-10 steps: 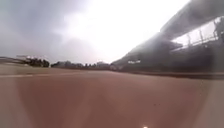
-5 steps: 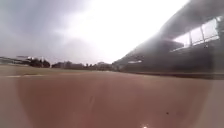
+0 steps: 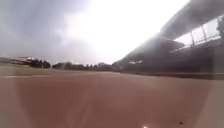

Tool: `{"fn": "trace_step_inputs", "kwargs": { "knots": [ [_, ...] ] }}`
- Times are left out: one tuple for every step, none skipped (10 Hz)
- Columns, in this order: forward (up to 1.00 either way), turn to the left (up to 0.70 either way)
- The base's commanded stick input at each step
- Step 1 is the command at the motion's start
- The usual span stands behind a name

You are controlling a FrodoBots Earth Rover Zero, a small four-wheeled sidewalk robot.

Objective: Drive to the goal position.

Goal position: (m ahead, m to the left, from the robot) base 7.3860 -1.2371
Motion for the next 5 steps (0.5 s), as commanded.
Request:
{"fn": "trace_step_inputs", "kwargs": {
  "knots": [
    [0.70, 0.00],
    [0.70, 0.00],
    [0.70, 0.00],
    [0.70, -0.35],
    [0.70, -0.35]
  ]
}}
